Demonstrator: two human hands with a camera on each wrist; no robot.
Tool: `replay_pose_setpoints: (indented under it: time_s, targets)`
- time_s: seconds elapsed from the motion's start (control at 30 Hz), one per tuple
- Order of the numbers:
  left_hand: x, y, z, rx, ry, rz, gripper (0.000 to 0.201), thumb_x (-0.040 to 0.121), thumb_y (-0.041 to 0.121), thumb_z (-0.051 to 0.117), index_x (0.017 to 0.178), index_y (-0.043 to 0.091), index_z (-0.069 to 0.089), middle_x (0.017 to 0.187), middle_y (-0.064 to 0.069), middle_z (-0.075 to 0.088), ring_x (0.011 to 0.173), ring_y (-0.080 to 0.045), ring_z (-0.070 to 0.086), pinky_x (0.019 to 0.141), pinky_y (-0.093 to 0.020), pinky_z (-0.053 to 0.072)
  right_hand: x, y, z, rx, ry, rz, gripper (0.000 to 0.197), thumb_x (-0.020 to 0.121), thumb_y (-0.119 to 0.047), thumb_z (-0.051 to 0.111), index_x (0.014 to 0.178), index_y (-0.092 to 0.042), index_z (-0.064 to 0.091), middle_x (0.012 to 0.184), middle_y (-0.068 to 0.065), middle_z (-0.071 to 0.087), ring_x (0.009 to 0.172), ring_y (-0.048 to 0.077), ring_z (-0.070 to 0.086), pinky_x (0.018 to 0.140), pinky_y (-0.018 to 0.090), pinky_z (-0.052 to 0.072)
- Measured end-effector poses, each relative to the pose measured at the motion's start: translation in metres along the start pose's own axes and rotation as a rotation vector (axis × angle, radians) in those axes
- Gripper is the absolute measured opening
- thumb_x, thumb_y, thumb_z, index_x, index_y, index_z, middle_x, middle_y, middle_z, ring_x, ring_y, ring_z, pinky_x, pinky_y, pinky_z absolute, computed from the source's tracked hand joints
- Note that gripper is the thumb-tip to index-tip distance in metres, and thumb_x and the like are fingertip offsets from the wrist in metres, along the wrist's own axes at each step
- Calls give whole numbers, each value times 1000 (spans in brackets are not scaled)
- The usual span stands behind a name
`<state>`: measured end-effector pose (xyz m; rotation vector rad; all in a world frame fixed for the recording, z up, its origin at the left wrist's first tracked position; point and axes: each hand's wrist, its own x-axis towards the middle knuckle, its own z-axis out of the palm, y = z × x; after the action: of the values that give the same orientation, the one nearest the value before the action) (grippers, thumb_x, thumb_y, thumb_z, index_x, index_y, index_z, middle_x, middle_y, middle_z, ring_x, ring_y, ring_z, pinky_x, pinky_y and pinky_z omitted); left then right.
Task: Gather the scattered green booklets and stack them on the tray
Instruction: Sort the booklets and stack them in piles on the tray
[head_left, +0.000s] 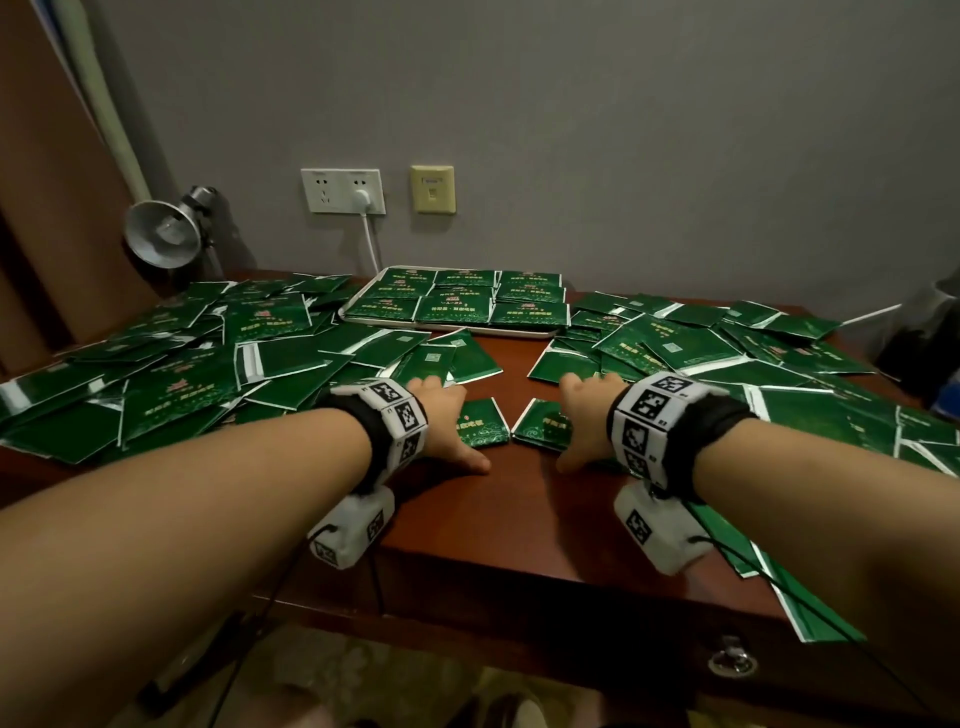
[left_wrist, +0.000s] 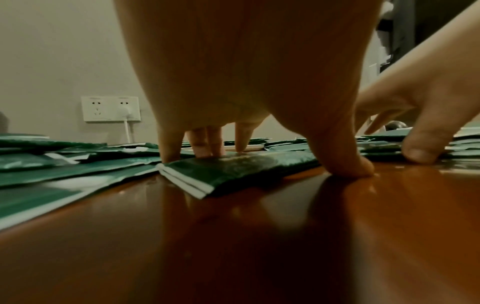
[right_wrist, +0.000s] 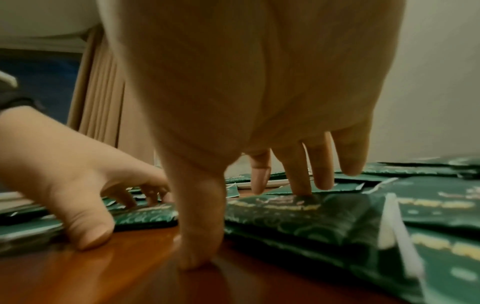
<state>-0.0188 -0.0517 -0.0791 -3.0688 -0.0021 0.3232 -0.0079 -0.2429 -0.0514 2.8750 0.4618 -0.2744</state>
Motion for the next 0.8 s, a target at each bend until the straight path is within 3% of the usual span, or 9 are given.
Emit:
replay_pose_setpoints:
  time_s: [0.07, 0.2, 0.3, 0.4, 0.5, 0.57, 0.67, 0.73, 0.8]
  targets:
    - [3, -2, 1, -35, 5, 3, 105, 63, 74, 70, 145, 21, 33, 139, -10, 38, 129, -29, 36, 107, -42, 37, 2, 1, 0, 38, -49, 8, 85, 68, -57, 78, 126, -9, 39, 118, 6, 59, 107, 27, 57, 83, 35, 48]
    - [-1, -1, -1, -118, 7, 58, 89, 69, 64, 74, 140, 21, 40, 133, -10, 42, 123, -28, 43, 102, -36, 40, 5, 1, -4, 55, -83, 20, 87, 67, -56, 79, 130, -12, 38, 118, 6, 59, 106, 26, 57, 86, 36, 50]
    - [-2, -5, 1, -198, 27, 89, 75, 70, 51, 77, 129, 20, 43, 125, -9, 42, 101, -26, 57, 91, -38, 52, 4, -4, -3, 60, -58, -34, 73, 72, -43, 78, 126, -11, 40, 112, 6, 57, 96, 23, 58, 73, 32, 49]
    - [-5, -9, 0, -201, 31, 119, 87, 64, 50, 77, 133, 16, 35, 113, -5, 52, 88, -22, 61, 78, -41, 57, 2, -9, 0, 16, -15, -77, 68, 70, -41, 77, 121, -13, 42, 112, 8, 55, 90, 23, 57, 69, 31, 49]
    - [-7, -15, -4, -128, 58, 142, 102, 58, 60, 79, 137, 17, 30, 119, -6, 51, 99, -24, 58, 84, -40, 55, 3, -9, -4, -15, -45, -76, 81, 63, -47, 83, 122, -15, 39, 117, 10, 49, 100, 26, 57, 79, 36, 53]
    - [-8, -22, -13, -98, 54, 144, 106, 59, 56, 82, 141, 17, 26, 123, -7, 48, 104, -25, 56, 85, -39, 54, 3, -6, -11, -27, -50, -67, 88, 59, -50, 85, 125, -16, 37, 120, 10, 46, 102, 27, 57, 83, 40, 54]
    - [-6, -38, -30, -112, 63, 123, 104, 61, 44, 82, 143, 17, 24, 117, -5, 47, 95, -21, 55, 73, -34, 54, 7, -3, -20, -23, -31, -55, 98, 51, -57, 87, 124, -18, 35, 120, 8, 43, 97, 26, 57, 79, 39, 53]
    - [-2, -50, -40, -114, 107, 109, 97, 62, 41, 80, 140, 16, 28, 113, -4, 49, 93, -21, 54, 71, -34, 53, 13, -5, -24, -24, 34, -75, 90, 53, -51, 87, 119, -17, 37, 114, 9, 42, 89, 26, 56, 72, 37, 53]
    - [6, -62, -49, -113, 127, 99, 90, 64, 38, 80, 138, 15, 32, 115, -5, 51, 99, -21, 55, 81, -39, 54, 22, -8, -30, 3, 117, -102, 73, 61, -44, 82, 112, -17, 38, 110, 9, 42, 84, 27, 58, 72, 39, 56]
